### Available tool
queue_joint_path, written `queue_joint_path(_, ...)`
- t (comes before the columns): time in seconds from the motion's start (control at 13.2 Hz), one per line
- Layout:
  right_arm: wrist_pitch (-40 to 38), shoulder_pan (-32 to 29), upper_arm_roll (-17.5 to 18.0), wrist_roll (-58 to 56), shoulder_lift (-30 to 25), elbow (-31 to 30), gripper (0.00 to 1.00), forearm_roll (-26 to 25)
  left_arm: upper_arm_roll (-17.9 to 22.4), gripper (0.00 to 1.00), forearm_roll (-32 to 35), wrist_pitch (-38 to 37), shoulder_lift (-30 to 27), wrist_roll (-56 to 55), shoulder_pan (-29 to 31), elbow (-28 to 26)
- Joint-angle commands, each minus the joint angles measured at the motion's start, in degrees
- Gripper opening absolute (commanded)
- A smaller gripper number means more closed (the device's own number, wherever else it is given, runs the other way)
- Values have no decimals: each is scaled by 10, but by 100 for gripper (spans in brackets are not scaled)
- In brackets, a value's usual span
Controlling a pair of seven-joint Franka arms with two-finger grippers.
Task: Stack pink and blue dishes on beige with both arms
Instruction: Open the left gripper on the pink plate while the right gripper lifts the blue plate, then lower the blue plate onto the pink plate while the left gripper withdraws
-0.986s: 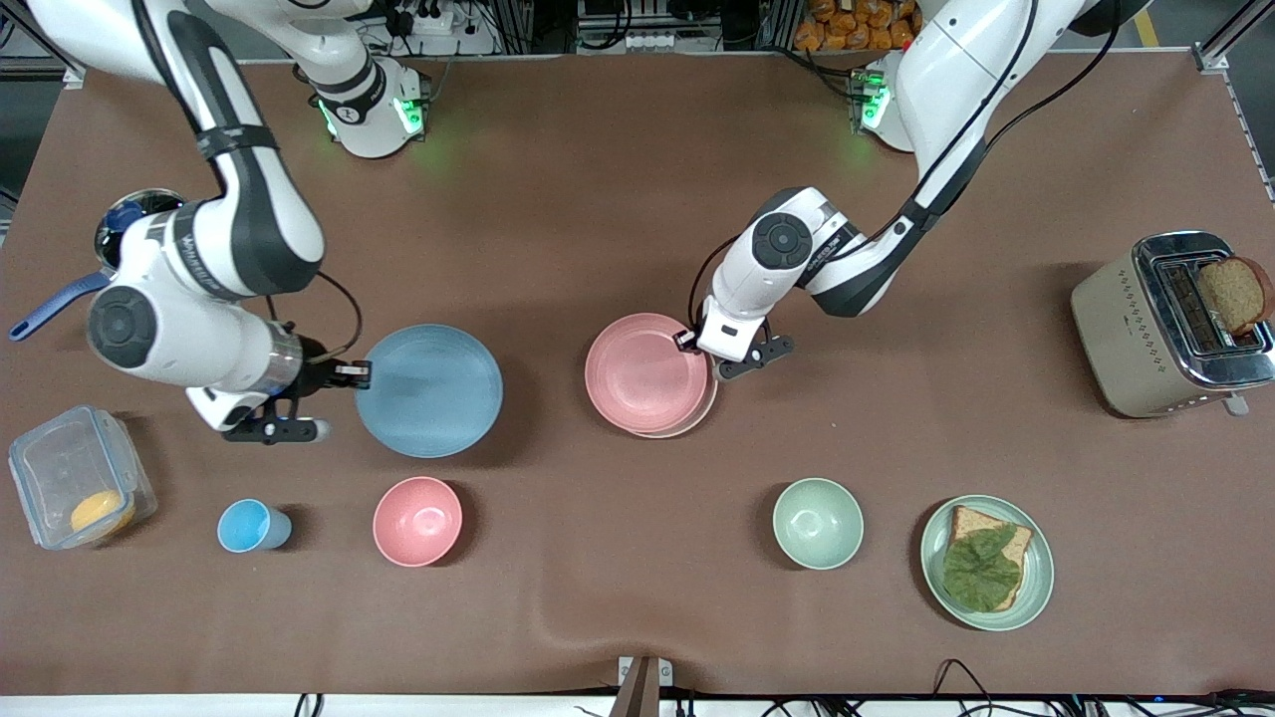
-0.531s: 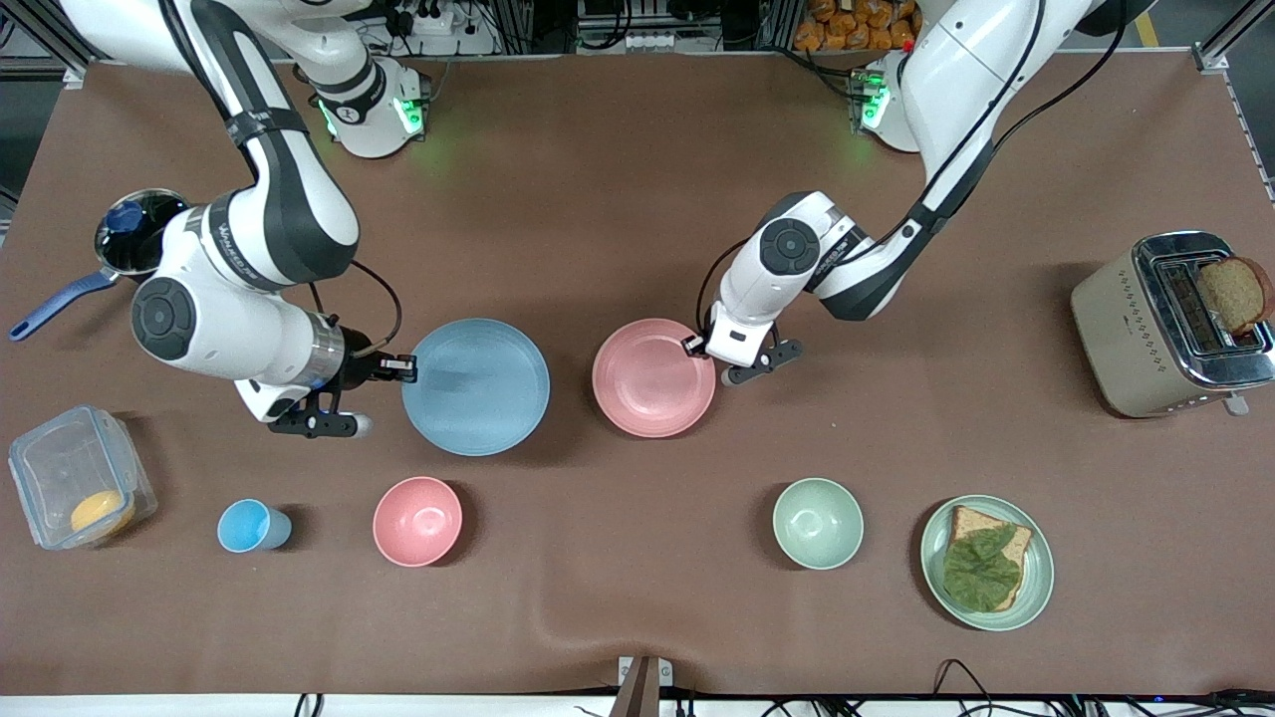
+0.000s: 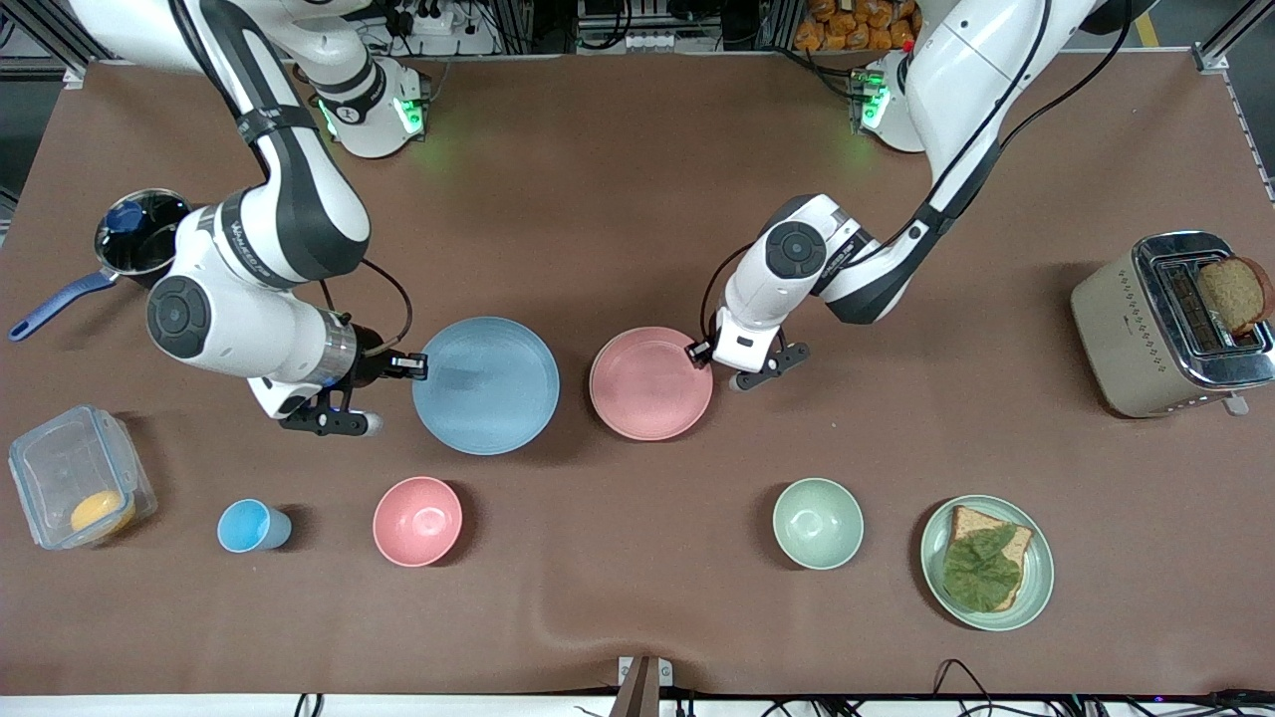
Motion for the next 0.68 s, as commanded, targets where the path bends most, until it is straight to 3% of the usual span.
queue_joint_path(0.0, 0, 6, -2, 11, 6, 11, 0, 10, 3, 100, 18, -96, -80, -18, 4, 15)
queue_joint_path(0.15, 16, 17, 0, 35, 17, 11, 0, 16, 2, 100, 29, -210, -135, 38, 31, 45)
queue_joint_path(0.23, 29, 38, -1, 44, 26, 11, 0, 53, 2, 100, 30, -247, -164, 95, 54, 53)
queue_joint_path(0.38, 82, 83, -2, 47, 57, 10, 0, 113, -1, 100, 22, -281, -228, 211, 118, 59)
queue_joint_path(0.53, 120, 106, -2, 78, 84, 10, 0, 117, 0, 100, 20, -320, -277, 311, 158, 72)
queue_joint_path(0.61, 137, 115, -1, 93, 94, 10, 0, 124, 0, 100, 16, -365, -284, 360, 181, 104)
